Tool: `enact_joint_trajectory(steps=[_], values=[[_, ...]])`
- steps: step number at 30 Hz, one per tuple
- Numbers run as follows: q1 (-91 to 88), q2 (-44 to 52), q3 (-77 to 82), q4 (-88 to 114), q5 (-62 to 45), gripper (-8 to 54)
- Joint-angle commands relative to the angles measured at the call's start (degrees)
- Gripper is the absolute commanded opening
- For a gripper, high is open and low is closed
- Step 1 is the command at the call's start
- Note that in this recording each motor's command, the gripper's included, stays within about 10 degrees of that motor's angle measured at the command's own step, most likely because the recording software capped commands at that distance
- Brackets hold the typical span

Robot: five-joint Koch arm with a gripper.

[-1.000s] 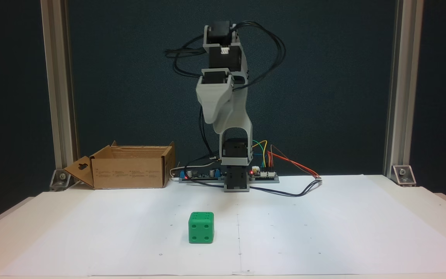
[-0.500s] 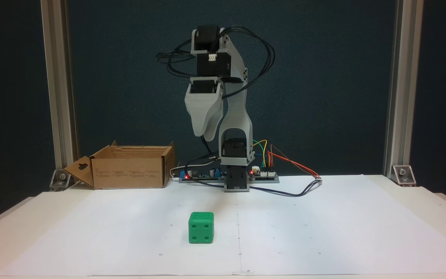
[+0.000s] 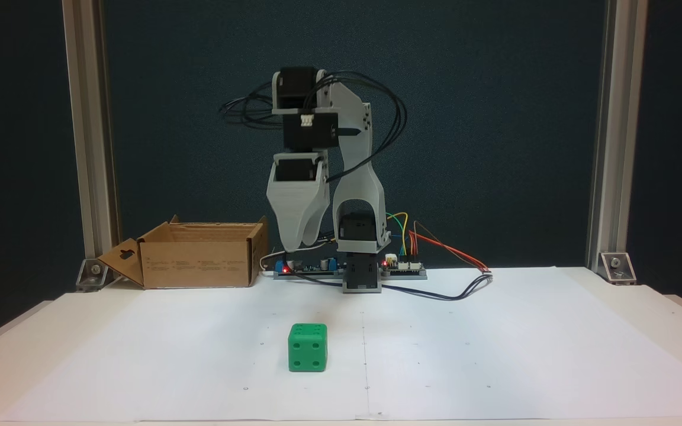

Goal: Grasp a green dice and put it in the bin.

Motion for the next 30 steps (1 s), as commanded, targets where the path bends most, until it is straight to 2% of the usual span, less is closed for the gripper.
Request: enact_joint_trajectory(steps=[1, 17, 30], values=[[0.44, -0.09, -4.48, 4.57, -4.04, 46.0], [-4.22, -1.67, -6.86, 4.31, -4.39, 46.4], [-5.10, -9.40, -6.86, 4.04, -4.31, 46.6]])
